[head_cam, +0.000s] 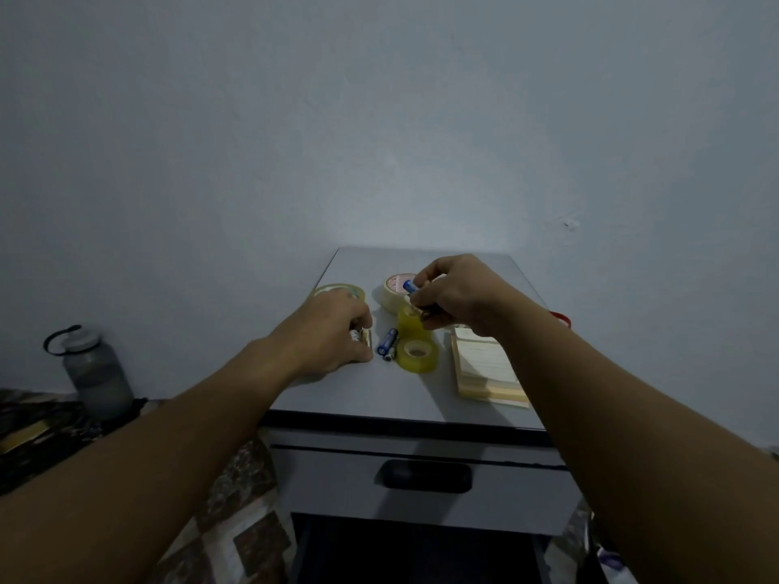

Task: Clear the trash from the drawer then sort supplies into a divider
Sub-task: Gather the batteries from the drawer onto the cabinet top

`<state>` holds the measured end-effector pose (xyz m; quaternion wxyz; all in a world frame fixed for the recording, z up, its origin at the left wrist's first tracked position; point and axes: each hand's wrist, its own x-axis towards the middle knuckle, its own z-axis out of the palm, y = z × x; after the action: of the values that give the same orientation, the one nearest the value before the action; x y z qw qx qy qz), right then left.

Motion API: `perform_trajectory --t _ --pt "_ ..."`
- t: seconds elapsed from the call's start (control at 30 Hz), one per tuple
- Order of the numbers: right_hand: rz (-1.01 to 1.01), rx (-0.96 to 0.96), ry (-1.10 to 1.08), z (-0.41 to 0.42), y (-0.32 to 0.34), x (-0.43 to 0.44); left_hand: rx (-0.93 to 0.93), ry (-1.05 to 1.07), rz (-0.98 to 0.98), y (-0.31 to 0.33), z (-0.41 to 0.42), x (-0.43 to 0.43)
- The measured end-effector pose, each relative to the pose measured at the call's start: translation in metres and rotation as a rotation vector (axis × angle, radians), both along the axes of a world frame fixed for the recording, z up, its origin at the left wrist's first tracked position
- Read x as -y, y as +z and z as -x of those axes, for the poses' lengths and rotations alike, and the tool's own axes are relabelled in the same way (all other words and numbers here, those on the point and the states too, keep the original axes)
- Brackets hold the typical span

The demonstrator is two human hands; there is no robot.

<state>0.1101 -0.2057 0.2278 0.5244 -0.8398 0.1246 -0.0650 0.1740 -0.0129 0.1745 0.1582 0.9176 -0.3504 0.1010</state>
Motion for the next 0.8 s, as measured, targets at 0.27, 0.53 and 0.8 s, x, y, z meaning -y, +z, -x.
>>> perform_trajectory --t 0.27,0.53,0.8 --pt "0.094 -0.028 0.016 -0.029 -0.007 -0.035 0.017 0.146 0.336 -0.02 0.009 -0.036" --pt "0.495 -0.065 -0.046 -0.053 -0.025 -0.056 -0.088 0.211 0.473 -0.035 0.011 -0.058" --pt "0.661 -0.024 -0.076 -0.058 -0.03 -0.058 -0.108 0.182 0.484 -0.034 0.018 -0.059"
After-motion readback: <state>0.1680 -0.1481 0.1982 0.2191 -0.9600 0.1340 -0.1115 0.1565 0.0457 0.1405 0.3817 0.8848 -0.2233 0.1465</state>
